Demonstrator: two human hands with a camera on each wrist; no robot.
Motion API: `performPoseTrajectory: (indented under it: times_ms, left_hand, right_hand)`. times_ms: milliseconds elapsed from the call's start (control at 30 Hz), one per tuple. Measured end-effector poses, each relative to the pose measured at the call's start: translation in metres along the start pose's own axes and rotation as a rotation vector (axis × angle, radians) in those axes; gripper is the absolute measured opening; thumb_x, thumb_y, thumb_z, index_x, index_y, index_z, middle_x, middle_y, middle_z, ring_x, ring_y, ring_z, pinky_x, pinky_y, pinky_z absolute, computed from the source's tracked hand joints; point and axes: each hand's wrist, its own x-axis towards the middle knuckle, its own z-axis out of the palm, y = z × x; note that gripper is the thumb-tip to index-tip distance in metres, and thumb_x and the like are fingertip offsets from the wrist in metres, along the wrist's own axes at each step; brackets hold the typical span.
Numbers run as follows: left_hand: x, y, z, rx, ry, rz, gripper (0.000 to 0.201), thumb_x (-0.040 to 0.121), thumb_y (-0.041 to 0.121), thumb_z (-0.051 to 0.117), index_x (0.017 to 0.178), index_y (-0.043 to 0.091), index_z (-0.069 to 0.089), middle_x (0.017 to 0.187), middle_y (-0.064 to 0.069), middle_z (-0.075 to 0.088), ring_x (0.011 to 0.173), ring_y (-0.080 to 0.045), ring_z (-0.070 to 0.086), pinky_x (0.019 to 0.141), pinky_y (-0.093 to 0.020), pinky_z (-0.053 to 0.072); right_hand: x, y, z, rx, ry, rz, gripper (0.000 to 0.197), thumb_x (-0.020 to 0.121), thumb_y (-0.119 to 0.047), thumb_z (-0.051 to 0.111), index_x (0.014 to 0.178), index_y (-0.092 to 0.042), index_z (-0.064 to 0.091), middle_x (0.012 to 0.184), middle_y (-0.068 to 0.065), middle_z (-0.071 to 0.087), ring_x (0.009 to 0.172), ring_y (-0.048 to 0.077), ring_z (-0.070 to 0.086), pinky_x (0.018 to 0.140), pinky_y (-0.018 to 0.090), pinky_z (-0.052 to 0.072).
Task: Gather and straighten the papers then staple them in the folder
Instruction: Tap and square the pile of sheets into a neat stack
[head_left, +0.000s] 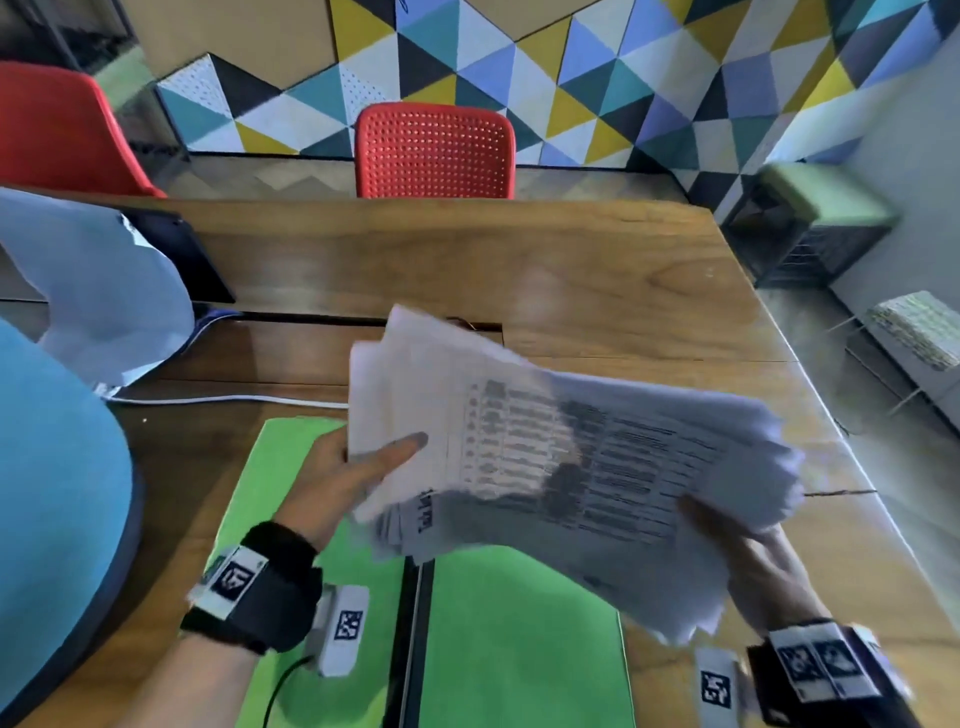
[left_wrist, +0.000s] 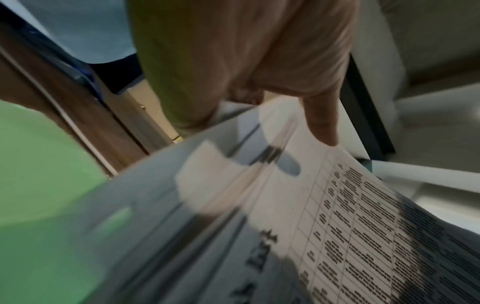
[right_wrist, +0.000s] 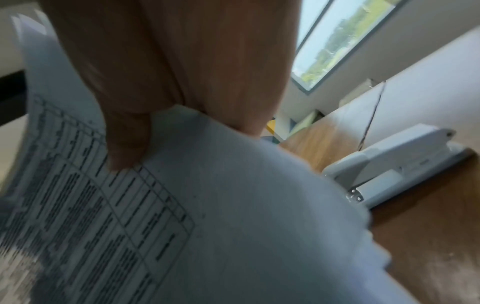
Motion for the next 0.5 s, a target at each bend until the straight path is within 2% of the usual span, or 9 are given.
performPoseTrajectory:
  times_ms: [67, 100, 167, 233, 300, 367, 400, 467, 500]
  left_hand:
    - [0.004, -0.004, 0.007, 0.048, 0.102, 0.049, 0.034, 0.070, 0.021, 0.084, 0.101, 0.013, 0.073, 0.103, -0.005, 0.077, 0.095, -0.020, 0.072, 0.087, -0.041, 0.057]
    - [0.004, -0.006, 0.012, 0.029, 0.146, 0.073, 0.029, 0.070, 0.018, 0.083, 0.097, 0.015, 0.073, 0.099, -0.004, 0.078, 0.094, -0.021, 0.072, 0.085, -0.041, 0.058]
    - [0.002, -0.006, 0.020, -0.074, 0.185, 0.145, 0.024, 0.073, 0.009, 0.080, 0.091, 0.022, 0.072, 0.097, -0.001, 0.078, 0.096, -0.019, 0.072, 0.085, -0.041, 0.056]
    - [-0.001, -0.004, 0.024, -0.178, 0.131, 0.233, 0.032, 0.069, 0.005, 0.081, 0.091, 0.026, 0.073, 0.101, -0.001, 0.077, 0.101, -0.021, 0.071, 0.087, -0.042, 0.055]
    - [-0.001, -0.004, 0.026, -0.181, 0.070, 0.271, 0.033, 0.060, 0.014, 0.084, 0.089, 0.028, 0.075, 0.100, -0.002, 0.077, 0.098, -0.024, 0.072, 0.082, -0.042, 0.057]
    - [0.002, -0.011, 0.029, -0.121, 0.059, 0.191, 0.032, 0.054, 0.016, 0.090, 0.081, 0.028, 0.077, 0.090, 0.001, 0.079, 0.088, -0.019, 0.074, 0.077, -0.041, 0.060]
    - [0.005, -0.016, 0.032, -0.086, 0.057, 0.134, 0.030, 0.054, 0.015, 0.090, 0.079, 0.026, 0.076, 0.087, 0.001, 0.079, 0.085, -0.018, 0.075, 0.076, -0.041, 0.061]
    - [0.009, -0.025, 0.046, -0.034, 0.045, 0.094, 0.025, 0.064, 0.012, 0.083, 0.087, 0.021, 0.075, 0.087, -0.001, 0.079, 0.084, -0.019, 0.075, 0.074, -0.039, 0.061]
    - [0.011, -0.028, 0.054, -0.025, 0.058, 0.100, 0.023, 0.068, 0.011, 0.082, 0.090, 0.016, 0.075, 0.086, -0.003, 0.079, 0.082, -0.020, 0.075, 0.073, -0.039, 0.062]
  right_hand:
    - [-0.001, 0.006, 0.002, -0.057, -0.031, -0.020, 0.054, 0.076, -0.031, 0.074, 0.127, -0.018, 0.061, 0.117, -0.004, 0.074, 0.113, 0.016, 0.066, 0.092, 0.032, 0.057]
    - [-0.001, 0.008, 0.003, -0.072, -0.026, -0.039, 0.068, 0.071, -0.042, 0.078, 0.131, -0.018, 0.058, 0.120, -0.004, 0.072, 0.115, 0.014, 0.065, 0.095, 0.033, 0.055]
    - [0.000, 0.009, 0.005, -0.056, 0.018, -0.079, 0.078, 0.067, -0.048, 0.080, 0.134, -0.016, 0.056, 0.123, -0.003, 0.071, 0.110, 0.006, 0.066, 0.093, 0.026, 0.055]
    - [0.000, 0.007, 0.006, 0.006, 0.053, -0.114, 0.058, 0.074, -0.033, 0.073, 0.128, -0.018, 0.061, 0.119, -0.001, 0.072, 0.104, 0.005, 0.068, 0.086, 0.020, 0.057]
    - [0.003, 0.010, 0.001, 0.041, 0.046, -0.133, 0.041, 0.076, -0.020, 0.068, 0.116, -0.026, 0.068, 0.112, -0.004, 0.075, 0.104, 0.012, 0.069, 0.085, 0.026, 0.058]
    - [0.002, 0.015, -0.002, 0.000, 0.012, -0.130, 0.039, 0.074, -0.009, 0.070, 0.107, -0.029, 0.072, 0.105, -0.006, 0.077, 0.098, 0.013, 0.071, 0.081, 0.026, 0.059]
    - [0.001, 0.017, 0.001, -0.045, 0.000, -0.116, 0.037, 0.073, -0.003, 0.071, 0.103, -0.025, 0.072, 0.099, -0.007, 0.078, 0.093, 0.013, 0.072, 0.075, 0.023, 0.059]
    - [0.000, 0.023, 0.008, -0.082, -0.001, -0.104, 0.035, 0.075, 0.008, 0.073, 0.097, -0.019, 0.068, 0.083, -0.004, 0.078, 0.080, 0.014, 0.072, 0.061, 0.014, 0.056]
    - [0.000, 0.025, 0.014, -0.083, 0.016, -0.111, 0.035, 0.076, 0.009, 0.073, 0.093, -0.020, 0.065, 0.076, -0.002, 0.076, 0.071, 0.009, 0.071, 0.056, 0.010, 0.053]
